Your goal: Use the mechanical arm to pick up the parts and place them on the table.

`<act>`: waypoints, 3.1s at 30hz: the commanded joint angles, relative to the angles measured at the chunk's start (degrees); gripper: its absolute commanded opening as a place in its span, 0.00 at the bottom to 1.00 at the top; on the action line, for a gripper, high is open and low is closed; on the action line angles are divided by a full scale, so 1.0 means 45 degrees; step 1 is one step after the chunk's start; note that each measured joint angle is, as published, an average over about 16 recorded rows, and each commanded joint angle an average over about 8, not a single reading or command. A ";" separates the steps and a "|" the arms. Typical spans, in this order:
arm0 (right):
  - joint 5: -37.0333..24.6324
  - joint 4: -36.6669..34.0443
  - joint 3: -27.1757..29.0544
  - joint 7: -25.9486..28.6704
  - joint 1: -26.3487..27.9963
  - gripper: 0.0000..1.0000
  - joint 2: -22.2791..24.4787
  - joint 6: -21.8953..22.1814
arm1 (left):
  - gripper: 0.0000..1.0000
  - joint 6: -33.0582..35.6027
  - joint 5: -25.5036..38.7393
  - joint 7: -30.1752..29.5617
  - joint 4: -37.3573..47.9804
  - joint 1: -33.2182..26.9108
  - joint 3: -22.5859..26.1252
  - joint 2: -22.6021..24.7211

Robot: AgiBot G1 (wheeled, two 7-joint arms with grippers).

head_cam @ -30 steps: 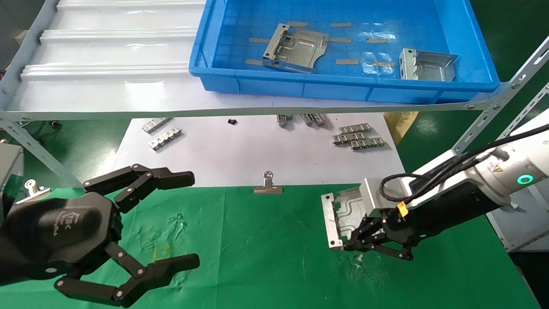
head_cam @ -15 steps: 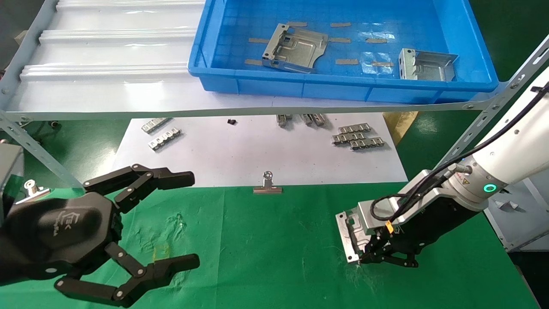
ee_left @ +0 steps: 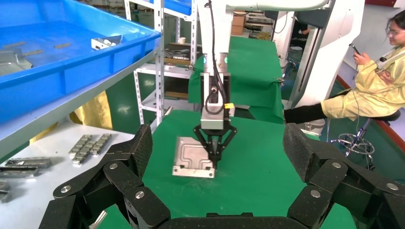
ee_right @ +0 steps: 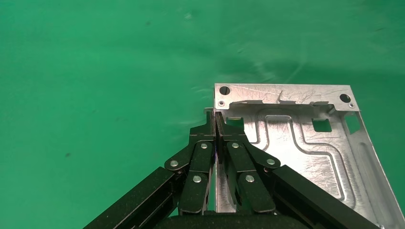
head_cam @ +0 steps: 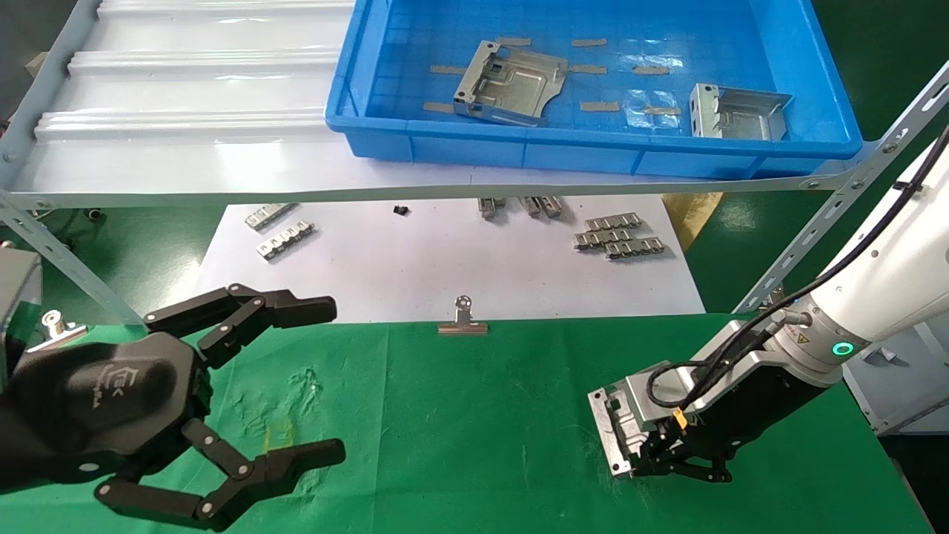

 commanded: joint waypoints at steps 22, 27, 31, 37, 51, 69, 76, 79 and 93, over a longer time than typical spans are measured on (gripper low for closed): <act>0.0171 -0.2328 0.0016 -0.1397 -0.0324 1.00 -0.0614 0.0820 | 1.00 0.0000 -0.0001 0.0000 0.0000 0.0000 0.0001 0.0000; 0.0130 -0.2469 -0.0010 -0.1527 -0.0263 1.00 -0.0723 0.0846 | 1.00 0.0000 -0.0001 0.0000 0.0000 0.0000 0.0001 0.0000; 0.0105 -0.2519 -0.0026 -0.1657 -0.0050 1.00 -0.0713 0.0656 | 1.00 0.0000 -0.0001 0.0001 0.0000 0.0000 0.0001 0.0000; 0.0277 -0.2512 0.0079 -0.1693 0.0438 1.00 -0.0563 0.0044 | 1.00 0.0000 -0.0001 0.0001 0.0000 0.0000 0.0001 0.0000; 0.1777 -0.1745 0.0929 -0.0706 0.0753 1.00 0.0051 -0.0648 | 1.00 -0.0004 -0.0003 0.0001 0.0003 0.0002 0.0000 -0.0002; 0.2495 0.0399 0.3079 0.0193 -0.1003 1.00 0.1042 -0.0373 | 1.00 -0.0004 -0.0003 0.0001 0.0004 0.0002 0.0001 -0.0002; 0.3150 0.2169 0.4787 0.1007 -0.2332 1.00 0.1877 -0.0200 | 1.00 -0.0004 -0.0003 0.0002 0.0004 0.0002 0.0001 -0.0002; 0.3430 0.2925 0.5516 0.1355 -0.2900 1.00 0.2234 -0.0126 | 1.00 -0.0004 -0.0003 0.0002 0.0004 0.0002 0.0001 -0.0002; 0.4736 0.6450 0.8918 0.2977 -0.5548 1.00 0.3898 0.0219 | 1.00 -0.0004 -0.0003 0.0002 0.0004 0.0001 0.0002 -0.0002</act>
